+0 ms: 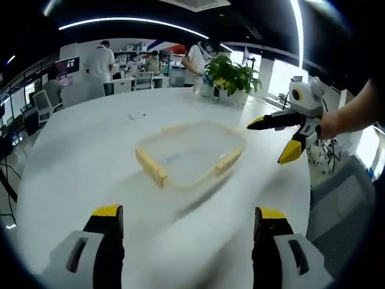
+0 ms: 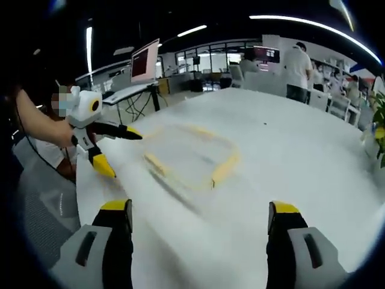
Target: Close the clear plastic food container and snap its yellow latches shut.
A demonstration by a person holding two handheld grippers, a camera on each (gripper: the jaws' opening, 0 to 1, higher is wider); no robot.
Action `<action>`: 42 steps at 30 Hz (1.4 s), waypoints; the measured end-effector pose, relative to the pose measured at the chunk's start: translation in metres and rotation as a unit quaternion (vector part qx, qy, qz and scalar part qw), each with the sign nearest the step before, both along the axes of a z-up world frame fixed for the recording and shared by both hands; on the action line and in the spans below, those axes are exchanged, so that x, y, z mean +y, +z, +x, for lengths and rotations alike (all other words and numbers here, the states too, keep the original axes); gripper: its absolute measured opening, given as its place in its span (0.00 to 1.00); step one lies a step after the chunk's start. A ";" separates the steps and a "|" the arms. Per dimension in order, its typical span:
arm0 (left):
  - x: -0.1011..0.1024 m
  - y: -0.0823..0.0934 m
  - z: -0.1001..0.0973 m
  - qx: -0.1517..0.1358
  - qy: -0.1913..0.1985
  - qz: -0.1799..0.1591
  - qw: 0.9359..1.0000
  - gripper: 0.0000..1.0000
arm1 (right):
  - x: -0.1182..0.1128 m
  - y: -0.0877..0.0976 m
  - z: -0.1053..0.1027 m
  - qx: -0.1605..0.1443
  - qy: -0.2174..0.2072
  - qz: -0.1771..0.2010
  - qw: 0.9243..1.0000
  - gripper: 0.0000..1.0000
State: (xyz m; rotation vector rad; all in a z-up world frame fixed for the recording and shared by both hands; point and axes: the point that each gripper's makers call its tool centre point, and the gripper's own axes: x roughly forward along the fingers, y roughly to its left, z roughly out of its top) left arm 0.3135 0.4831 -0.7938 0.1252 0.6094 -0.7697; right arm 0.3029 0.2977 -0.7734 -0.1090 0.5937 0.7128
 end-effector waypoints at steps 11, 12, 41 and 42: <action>0.020 0.006 -0.017 0.006 0.017 -0.009 1.000 0.86 | -0.006 0.016 -0.010 -0.007 -0.028 0.022 0.999 0.91; 0.021 0.007 -0.018 0.006 0.019 -0.010 1.000 0.86 | -0.006 0.017 -0.012 -0.007 -0.029 0.024 0.999 0.91; 0.061 0.025 -0.059 0.004 0.077 -0.038 0.996 0.85 | -0.030 0.044 -0.068 -0.013 -0.118 0.120 0.986 0.95; 0.062 0.025 -0.062 0.003 0.078 -0.038 0.996 0.85 | -0.031 0.044 -0.070 -0.011 -0.122 0.123 0.985 0.95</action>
